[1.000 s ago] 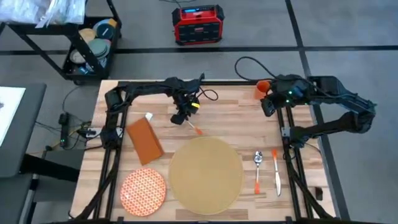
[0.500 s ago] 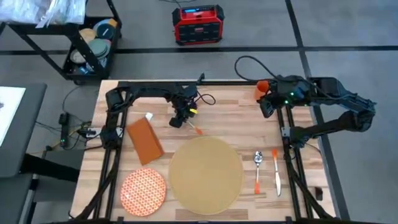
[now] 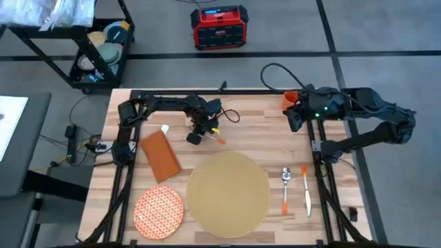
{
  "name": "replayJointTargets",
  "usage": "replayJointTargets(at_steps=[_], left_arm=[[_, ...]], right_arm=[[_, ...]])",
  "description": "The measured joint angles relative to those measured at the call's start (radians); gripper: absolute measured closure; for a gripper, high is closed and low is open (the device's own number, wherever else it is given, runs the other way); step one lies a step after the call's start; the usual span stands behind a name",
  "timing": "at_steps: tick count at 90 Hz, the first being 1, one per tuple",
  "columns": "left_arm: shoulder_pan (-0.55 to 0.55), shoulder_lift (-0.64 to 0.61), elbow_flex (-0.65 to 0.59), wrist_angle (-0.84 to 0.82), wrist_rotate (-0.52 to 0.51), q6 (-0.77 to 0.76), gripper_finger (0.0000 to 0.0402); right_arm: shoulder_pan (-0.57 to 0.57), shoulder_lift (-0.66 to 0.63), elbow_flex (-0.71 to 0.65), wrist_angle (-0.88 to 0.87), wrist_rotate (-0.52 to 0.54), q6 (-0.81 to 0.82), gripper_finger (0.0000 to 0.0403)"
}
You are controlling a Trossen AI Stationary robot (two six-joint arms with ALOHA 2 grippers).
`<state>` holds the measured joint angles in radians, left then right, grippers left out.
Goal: Set table place
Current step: Put the fork on the orange table napkin
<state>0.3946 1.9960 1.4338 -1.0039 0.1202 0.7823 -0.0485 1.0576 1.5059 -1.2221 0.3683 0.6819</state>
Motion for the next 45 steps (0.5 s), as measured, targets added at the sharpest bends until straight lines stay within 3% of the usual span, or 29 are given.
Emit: replayJointTargets(at_steps=[11, 24, 36, 45], left_arm=[[-0.035, -0.087, 0.022, -0.161, 0.037, 0.001, 0.04], [-0.097, -0.211, 0.006, -0.298, 0.042, 0.156, 0.0401], [-0.148, -0.357, -0.078, -0.338, 0.094, 0.268, 0.0401], [-0.169, -0.481, -0.189, -0.314, 0.097, 0.266, 0.0401]], right_arm=[[0.003, 0.0, 0.0, 0.005, 0.001, 0.002, 0.0301], [0.003, 0.0, 0.0, 0.006, 0.001, 0.002, 0.0301], [0.004, 0.0, 0.0, 0.015, 0.001, 0.002, 0.0301], [0.021, 0.0, 0.0, 0.019, 0.001, 0.002, 0.0301]])
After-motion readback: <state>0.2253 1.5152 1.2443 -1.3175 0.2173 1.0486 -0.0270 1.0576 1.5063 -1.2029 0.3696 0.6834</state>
